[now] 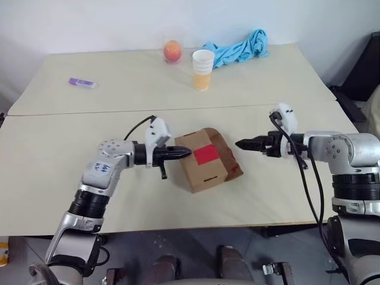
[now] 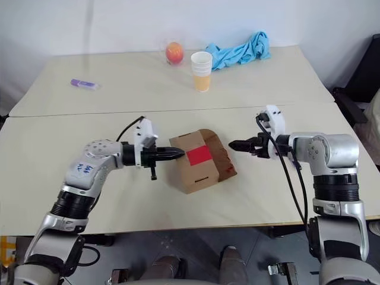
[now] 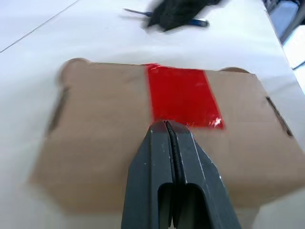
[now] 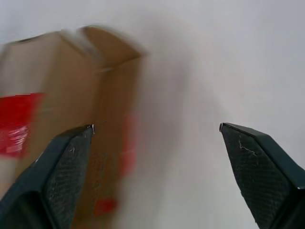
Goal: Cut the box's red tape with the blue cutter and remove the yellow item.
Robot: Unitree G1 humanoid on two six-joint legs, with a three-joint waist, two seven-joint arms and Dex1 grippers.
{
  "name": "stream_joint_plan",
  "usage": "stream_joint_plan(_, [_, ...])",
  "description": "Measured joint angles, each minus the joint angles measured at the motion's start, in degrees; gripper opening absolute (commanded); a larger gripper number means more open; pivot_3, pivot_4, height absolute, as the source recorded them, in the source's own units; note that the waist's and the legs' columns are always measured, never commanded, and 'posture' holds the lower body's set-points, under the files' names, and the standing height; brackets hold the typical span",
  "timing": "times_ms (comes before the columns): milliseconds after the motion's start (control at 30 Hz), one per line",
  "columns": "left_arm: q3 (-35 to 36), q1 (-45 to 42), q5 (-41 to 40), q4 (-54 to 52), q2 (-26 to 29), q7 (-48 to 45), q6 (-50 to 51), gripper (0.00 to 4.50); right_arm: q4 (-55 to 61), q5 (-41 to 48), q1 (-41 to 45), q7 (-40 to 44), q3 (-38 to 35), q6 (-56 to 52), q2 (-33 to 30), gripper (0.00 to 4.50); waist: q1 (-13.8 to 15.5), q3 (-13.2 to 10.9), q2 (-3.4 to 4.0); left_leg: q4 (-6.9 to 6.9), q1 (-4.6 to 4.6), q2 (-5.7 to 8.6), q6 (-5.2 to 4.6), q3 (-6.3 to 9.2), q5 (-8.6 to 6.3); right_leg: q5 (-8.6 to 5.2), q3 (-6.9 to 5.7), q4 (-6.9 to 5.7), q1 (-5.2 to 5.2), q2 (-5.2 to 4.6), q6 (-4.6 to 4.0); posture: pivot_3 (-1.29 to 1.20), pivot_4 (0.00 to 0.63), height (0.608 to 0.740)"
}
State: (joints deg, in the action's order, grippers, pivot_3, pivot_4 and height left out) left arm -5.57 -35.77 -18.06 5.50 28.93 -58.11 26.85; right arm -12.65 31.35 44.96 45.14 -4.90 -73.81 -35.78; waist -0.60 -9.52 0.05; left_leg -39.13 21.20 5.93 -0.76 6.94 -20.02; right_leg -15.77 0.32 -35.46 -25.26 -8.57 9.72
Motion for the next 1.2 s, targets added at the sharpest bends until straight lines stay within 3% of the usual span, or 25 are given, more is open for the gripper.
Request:
stream_joint_plan(300, [0.9, 1.7, -0.8, -1.1, 2.4, -2.3, 0.4, 0.00, -10.0, -0.7, 4.0, 10.6, 8.5, 4.2, 0.9, 4.42, -0.6, 0.0, 0.01, 0.02, 0.10, 0.02, 0.00, 0.01, -0.01, 0.00, 0.00, -0.03, -0.13, -0.01, 0.00, 0.00, 0.150, 0.740])
stream_joint_plan(433, [1.4, 3.7, -1.3, -3.3, 4.0, -2.5, 0.7, 0.00, -10.0, -1.2, 4.4, 15.6, 13.5, 5.2, 1.2, 3.54, -1.1, 0.0, 0.01, 0.05, 0.00, 0.02, 0.03, 0.06, -0.03, 0.00, -0.03, -0.03, -0.15, 0.01, 0.00, 0.00, 0.150, 0.740])
stream_joint_plan(667, [2.1, 5.7, -0.5, -4.7, 5.5, -1.2, -1.7, 0.00, -15.4, -5.4, 7.9, 17.3, 18.1, 7.8, 4.8, 1.08, -1.0, 0.0, 0.00, -0.01, -0.04, 0.03, 0.04, 0.07, -0.04, 0.01, -0.01, -0.08, -0.14, 0.01, -0.02, 0.00, 0.150, 0.740])
stream_joint_plan(1033, [1.6, 7.5, 0.5, -4.4, 3.6, 1.8, -1.1, 0.00, -26.1, -9.8, 13.7, 18.3, 18.4, 12.7, 9.7, 1.08, -1.3, 0.0, 0.00, -0.08, -0.06, 0.02, 0.09, 0.06, -0.01, 0.08, -0.01, -0.17, -0.16, 0.02, -0.13, 0.00, 0.150, 0.740])
stream_joint_plan(1200, [2.2, 7.5, -2.1, -5.6, 5.6, -1.1, 0.6, 0.00, -27.1, -11.2, 14.5, 19.6, 19.0, 13.7, 9.9, 0.03, -1.3, 0.0, 0.00, -0.05, -0.03, 0.00, 0.09, 0.06, -0.01, 0.09, -0.01, -0.17, -0.21, 0.03, -0.15, 0.00, 0.150, 0.740])
